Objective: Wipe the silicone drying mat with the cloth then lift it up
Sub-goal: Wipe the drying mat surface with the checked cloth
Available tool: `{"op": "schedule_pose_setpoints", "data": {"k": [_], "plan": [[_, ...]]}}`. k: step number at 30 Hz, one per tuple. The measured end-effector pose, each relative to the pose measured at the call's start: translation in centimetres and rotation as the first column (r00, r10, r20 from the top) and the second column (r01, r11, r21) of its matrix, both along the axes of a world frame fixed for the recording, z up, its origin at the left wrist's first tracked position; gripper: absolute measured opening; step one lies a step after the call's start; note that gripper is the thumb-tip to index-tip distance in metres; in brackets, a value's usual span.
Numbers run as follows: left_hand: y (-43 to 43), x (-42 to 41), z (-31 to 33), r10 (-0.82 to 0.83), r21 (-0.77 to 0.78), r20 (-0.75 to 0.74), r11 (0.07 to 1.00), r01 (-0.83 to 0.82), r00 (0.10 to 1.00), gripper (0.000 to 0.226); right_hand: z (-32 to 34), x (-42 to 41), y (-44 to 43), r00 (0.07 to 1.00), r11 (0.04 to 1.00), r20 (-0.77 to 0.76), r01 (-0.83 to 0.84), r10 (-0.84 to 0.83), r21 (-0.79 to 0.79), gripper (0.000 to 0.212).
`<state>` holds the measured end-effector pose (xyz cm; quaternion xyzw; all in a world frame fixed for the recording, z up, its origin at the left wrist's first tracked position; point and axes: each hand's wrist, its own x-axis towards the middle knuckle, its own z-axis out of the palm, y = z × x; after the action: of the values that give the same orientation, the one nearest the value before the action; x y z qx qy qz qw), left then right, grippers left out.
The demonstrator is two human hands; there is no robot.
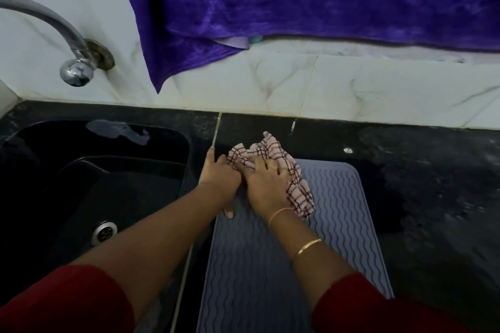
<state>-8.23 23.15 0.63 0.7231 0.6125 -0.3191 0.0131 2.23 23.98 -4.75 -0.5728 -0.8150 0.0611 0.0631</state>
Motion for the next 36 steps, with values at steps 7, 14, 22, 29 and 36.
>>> {"op": "schedule_pose_setpoints", "data": {"k": [7,14,22,29,36], "plan": [[-0.1,0.8,0.6,-0.013,-0.055,-0.107,0.998,0.007,0.994,0.068,0.8,9.3,0.4,0.945,0.951,-0.107,0.302,-0.308,-0.065,0.048],[0.0,1.1,0.2,-0.042,-0.027,-0.11,0.999,0.039,0.993,0.072,2.3,12.9,0.9,0.788,0.789,0.121,0.613,-0.604,-0.049,0.036],[0.1,0.8,-0.1,-0.02,-0.029,-0.105,0.999,0.017,0.994,0.068,0.5,9.8,0.9,0.93,0.949,0.196,0.316,-0.31,0.003,0.048],[-0.1,0.8,-0.1,-0.049,0.008,-0.092,0.999,0.05,0.995,0.06,2.1,10.7,2.0,0.814,0.809,0.13,0.579,-0.566,-0.1,0.05],[-0.4,-0.1,-0.5,-0.021,0.014,-0.037,1.0,0.021,0.999,0.068,1.7,12.3,2.3,0.819,0.8,0.157,0.573,-0.552,-0.178,0.04]]}}
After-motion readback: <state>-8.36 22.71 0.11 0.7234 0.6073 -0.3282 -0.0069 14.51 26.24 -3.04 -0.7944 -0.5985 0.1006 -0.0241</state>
